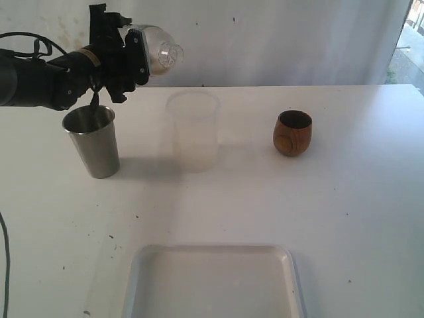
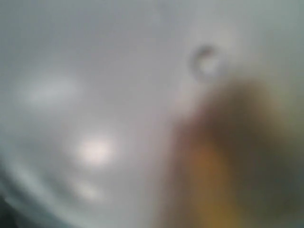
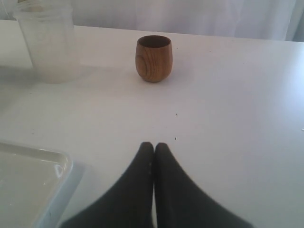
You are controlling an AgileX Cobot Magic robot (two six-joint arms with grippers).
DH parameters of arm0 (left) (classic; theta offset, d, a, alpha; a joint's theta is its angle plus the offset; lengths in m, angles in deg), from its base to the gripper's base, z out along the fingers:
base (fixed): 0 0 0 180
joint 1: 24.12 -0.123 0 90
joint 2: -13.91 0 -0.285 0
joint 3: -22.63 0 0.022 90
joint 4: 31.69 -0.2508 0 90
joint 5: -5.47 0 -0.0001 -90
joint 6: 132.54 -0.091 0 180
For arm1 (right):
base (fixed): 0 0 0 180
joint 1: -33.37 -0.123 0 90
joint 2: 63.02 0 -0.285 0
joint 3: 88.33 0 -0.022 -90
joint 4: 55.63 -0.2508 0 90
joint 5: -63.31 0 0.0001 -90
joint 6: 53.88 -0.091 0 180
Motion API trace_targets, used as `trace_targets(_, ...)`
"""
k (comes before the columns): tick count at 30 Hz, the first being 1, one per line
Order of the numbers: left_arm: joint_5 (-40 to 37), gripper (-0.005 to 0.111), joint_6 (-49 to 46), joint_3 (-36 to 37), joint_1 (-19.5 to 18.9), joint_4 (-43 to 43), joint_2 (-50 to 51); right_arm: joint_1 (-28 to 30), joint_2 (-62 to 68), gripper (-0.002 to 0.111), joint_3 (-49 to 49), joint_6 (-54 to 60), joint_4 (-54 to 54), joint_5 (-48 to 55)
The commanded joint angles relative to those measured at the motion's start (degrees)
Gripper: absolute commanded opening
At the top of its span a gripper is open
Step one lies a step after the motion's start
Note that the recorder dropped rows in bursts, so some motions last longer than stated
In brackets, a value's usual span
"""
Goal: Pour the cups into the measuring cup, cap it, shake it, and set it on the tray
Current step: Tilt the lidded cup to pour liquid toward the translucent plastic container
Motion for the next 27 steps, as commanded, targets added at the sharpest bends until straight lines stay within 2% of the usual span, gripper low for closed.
trace_targets(1,2.1,0.000,-4.7,-1.1,0.4,0.0,-1.0,0.3,-0.3,0.000,0.3,0.0,0.2,0.0)
trace_targets(10,2.1,0.000,-9.3,-1.1,0.3,0.0,-1.0,0.3,-0.3,0.000,0.3,0.0,0.2,0.0)
trace_targets(27,0.6,0.000,-11.3,-1.2,1.4,0.0,-1.0,0.3,-0.3,0.000,0.3,0.0,0.2,0.0)
